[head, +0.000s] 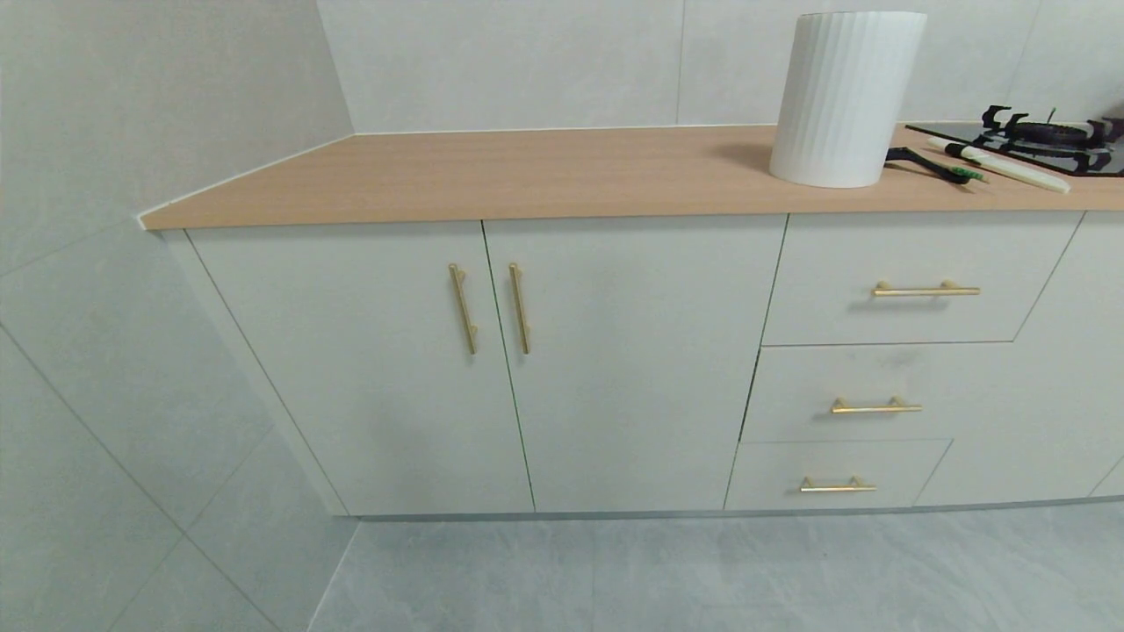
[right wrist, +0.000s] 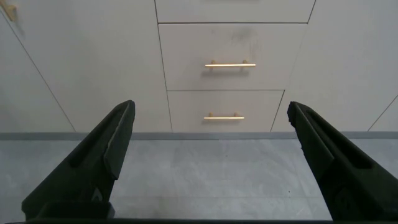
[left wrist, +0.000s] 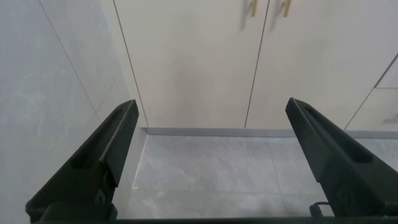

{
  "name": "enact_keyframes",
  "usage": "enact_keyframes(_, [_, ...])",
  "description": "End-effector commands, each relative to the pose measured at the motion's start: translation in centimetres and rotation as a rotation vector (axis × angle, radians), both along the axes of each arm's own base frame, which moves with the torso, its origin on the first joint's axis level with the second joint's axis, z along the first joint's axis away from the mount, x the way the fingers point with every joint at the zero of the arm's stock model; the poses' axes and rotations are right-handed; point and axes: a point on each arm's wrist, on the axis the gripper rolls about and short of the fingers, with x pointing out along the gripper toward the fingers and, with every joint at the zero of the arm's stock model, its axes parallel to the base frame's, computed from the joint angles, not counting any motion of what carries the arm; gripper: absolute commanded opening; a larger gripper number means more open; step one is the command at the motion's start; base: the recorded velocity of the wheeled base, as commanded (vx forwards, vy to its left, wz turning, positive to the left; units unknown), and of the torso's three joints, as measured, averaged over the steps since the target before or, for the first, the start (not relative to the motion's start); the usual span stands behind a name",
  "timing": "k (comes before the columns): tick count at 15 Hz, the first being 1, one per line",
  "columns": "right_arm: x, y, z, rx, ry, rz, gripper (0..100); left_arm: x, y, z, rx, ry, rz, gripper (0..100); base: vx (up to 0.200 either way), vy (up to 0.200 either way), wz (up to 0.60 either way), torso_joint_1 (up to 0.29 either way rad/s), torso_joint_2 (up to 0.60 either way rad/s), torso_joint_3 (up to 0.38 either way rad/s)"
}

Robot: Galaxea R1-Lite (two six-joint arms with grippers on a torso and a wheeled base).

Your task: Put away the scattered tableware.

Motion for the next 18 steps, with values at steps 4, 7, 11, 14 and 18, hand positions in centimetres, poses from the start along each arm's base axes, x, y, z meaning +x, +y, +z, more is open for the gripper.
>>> enact_keyframes(4, [0.02, -0.01, -0.01, 0.004, 0.004, -0.003, 100, 0.0, 0.0, 0.0, 0.0, 0.0, 0.0, 100, 0.0, 0.0, 0.0, 0.0, 0.0, 0.0])
enact_keyframes(7, [0.02, 0.0, -0.01, 0.004, 0.004, -0.001, 100, 0.0, 0.0, 0.0, 0.0, 0.0, 0.0, 100, 0.0, 0.0, 0.0, 0.0, 0.0, 0.0])
enact_keyframes(11, [0.02, 0.0, -0.01, 0.004, 0.004, -0.001, 100, 0.0, 0.0, 0.0, 0.001, 0.0, 0.0, 100, 0.0, 0.0, 0.0, 0.0, 0.0, 0.0])
enact_keyframes(14, [0.02, -0.01, -0.01, 0.004, 0.004, -0.003, 100, 0.0, 0.0, 0.0, 0.001, 0.0, 0.0, 100, 0.0, -0.133, 0.0, -0.002, 0.0, 0.003])
enact_keyframes(18, [0.02, 0.0, -0.01, 0.004, 0.004, -0.001, 100, 0.0, 0.0, 0.0, 0.001, 0.0, 0.0, 100, 0.0, -0.2, 0.0, 0.002, 0.0, 0.004])
